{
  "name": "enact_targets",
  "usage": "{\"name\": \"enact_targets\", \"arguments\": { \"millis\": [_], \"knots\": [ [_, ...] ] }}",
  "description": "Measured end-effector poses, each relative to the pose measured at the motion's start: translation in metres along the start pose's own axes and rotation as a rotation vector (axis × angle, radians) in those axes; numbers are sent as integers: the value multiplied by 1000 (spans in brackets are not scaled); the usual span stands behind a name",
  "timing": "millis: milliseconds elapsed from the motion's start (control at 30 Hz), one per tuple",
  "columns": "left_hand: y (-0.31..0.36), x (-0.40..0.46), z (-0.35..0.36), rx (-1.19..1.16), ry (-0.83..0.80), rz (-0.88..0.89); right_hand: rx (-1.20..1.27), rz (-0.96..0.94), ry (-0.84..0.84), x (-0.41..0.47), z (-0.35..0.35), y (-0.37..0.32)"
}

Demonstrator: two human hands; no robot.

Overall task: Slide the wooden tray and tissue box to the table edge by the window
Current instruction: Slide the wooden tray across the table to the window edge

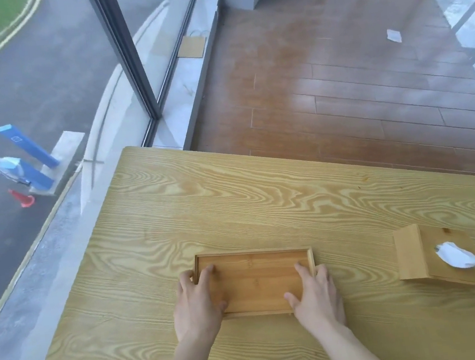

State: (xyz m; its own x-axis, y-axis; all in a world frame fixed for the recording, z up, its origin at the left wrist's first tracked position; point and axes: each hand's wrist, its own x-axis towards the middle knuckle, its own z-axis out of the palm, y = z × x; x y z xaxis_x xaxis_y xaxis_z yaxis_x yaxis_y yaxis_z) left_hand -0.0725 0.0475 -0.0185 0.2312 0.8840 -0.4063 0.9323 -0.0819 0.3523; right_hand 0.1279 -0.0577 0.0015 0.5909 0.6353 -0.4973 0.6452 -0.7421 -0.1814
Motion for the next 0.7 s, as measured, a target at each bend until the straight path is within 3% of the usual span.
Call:
{"name": "enact_targets", "arguments": {
  "millis": [433,700],
  "knots": [
    [-133,6,-53,-316,204,-432,-156,-426,9,38,25,-201],
    [-167,-4,-56,-404,233,-620,-276,-658,32,52,38,-304]
  ]
}}
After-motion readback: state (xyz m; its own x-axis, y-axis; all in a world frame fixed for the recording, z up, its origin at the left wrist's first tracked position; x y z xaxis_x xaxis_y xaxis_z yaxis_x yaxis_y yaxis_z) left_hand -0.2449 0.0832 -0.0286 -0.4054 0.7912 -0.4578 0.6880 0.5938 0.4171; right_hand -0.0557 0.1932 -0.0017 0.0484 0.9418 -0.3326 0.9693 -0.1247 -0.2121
